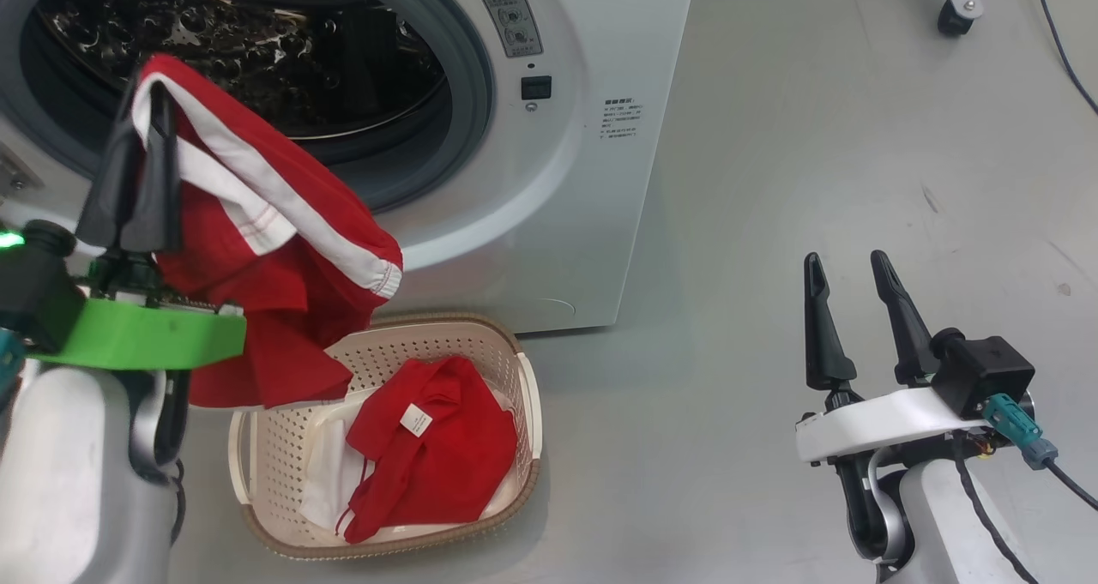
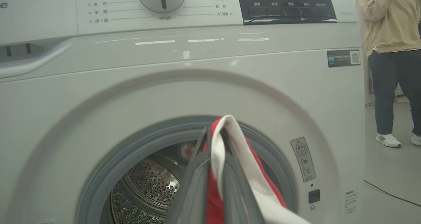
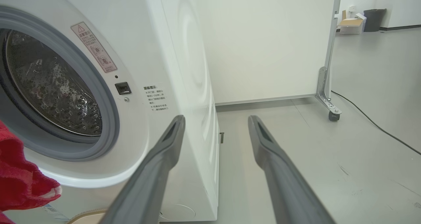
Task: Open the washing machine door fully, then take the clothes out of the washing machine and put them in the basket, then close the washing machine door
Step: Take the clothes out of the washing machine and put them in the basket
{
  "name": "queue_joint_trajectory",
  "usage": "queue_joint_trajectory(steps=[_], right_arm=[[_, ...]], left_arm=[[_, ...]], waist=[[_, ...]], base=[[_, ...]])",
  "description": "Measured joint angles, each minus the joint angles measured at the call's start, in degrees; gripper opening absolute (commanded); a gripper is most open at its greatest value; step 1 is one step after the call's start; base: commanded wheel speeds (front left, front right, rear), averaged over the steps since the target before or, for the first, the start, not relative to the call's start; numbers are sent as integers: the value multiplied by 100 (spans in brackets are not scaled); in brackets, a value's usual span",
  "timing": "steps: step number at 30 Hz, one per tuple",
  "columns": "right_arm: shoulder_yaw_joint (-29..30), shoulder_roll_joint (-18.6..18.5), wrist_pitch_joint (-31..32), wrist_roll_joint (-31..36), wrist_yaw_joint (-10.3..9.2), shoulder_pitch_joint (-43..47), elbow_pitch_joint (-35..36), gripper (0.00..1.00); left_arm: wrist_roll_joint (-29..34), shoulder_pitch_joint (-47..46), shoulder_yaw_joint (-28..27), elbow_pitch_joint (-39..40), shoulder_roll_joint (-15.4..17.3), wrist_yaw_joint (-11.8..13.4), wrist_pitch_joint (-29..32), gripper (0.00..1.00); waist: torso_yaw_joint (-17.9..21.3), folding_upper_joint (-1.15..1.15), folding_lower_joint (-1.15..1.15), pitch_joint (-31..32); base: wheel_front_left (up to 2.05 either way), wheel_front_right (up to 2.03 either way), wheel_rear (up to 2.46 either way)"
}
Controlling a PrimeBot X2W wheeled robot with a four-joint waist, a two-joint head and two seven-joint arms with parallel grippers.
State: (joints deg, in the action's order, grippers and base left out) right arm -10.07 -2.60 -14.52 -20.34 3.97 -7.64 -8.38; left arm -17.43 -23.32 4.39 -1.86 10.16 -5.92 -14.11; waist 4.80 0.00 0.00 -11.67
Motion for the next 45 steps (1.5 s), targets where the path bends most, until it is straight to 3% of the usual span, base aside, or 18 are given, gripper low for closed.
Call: queue_joint_trajectory(steps=[9,27,36,45], right_arm=[[-46,2,0,-4,-2,-8,131,100],[-166,0,0,-10,-10,-309,283,100],[-205,0,0,-20,-18,-540,383,100],[-205,1,0,-138,-147,-632,544,100]], left_arm=[[48,551,264,-242,29,-24,399,0],[189,586,558,-1316,159,-46,935,0],[293,532,677,-2058,331,-52,1161,0],[339,-43,700,-2566,383,-53,1359,0]], waist=[[61,0,0,-237],[271,0,0,-1163],[500,0,0,-1633],[788,0,0,-2118]], base=[[0,0,0],[0,0,0],[0,0,0],[0,0,0]])
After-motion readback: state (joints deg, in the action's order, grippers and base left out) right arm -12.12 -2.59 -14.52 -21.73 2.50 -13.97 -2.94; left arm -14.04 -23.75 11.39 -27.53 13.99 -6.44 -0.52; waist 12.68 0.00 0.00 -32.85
